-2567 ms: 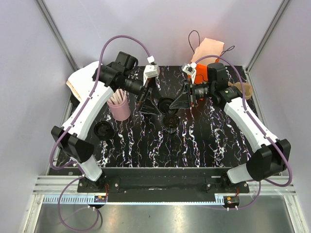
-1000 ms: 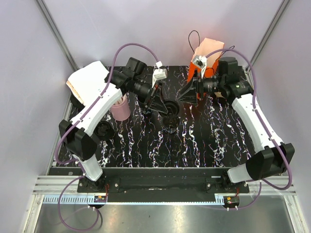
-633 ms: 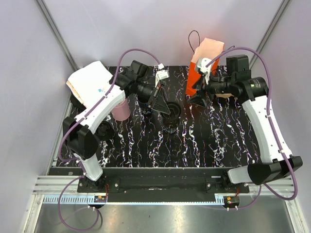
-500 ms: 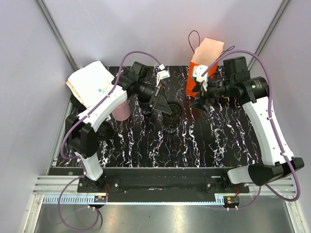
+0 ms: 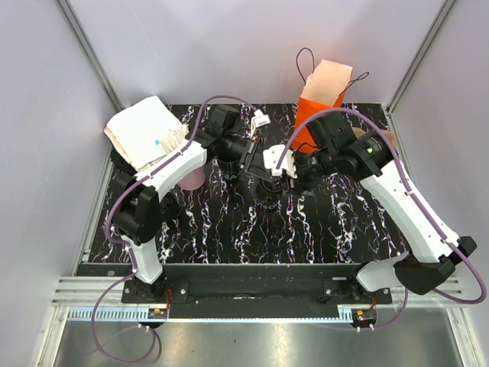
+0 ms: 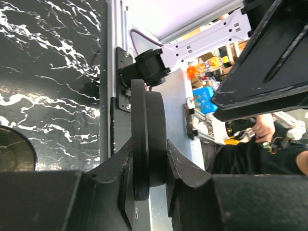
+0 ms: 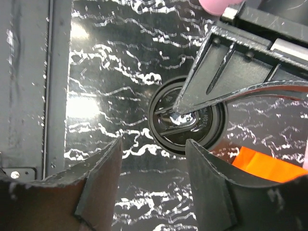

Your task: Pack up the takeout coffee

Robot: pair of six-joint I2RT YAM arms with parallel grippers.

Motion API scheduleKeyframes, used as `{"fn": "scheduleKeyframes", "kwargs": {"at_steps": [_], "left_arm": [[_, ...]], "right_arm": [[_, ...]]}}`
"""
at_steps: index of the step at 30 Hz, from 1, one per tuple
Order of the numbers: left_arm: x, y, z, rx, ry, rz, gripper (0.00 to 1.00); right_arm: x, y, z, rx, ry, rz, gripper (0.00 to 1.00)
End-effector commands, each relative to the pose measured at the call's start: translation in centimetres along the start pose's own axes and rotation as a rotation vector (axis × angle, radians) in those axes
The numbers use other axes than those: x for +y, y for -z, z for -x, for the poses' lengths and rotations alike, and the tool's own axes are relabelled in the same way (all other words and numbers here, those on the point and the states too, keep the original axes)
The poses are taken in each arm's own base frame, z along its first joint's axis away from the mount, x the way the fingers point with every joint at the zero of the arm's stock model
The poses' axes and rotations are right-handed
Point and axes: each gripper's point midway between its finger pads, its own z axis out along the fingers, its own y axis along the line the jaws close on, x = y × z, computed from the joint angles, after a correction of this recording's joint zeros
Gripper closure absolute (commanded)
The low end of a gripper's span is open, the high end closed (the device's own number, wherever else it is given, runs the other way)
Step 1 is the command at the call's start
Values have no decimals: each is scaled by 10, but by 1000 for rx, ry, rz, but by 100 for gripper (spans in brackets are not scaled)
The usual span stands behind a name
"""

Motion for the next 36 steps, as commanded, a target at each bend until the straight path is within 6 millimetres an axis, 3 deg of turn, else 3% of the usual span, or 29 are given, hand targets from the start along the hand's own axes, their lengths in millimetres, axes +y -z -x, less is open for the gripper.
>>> {"fn": "scheduleKeyframes", "kwargs": {"at_steps": [1, 8, 19, 31, 36], "left_arm": [[-11, -1, 7, 3, -24, -83, 79], [-9, -1, 9, 0, -7, -85, 81], [-9, -1, 11, -7, -17, -74, 83], [-14, 0, 12, -6, -23, -80, 83], [-15, 0, 11, -6, -26, -84, 83]], "right_arm": [[2, -5, -9, 86, 28, -15, 41], [9, -24, -18, 155, 50, -9, 43], [-2, -31, -15, 180, 74, -59, 44], [-6, -45, -25, 206, 77, -66, 48], [-7, -48, -29, 217, 79, -78, 54]]}}
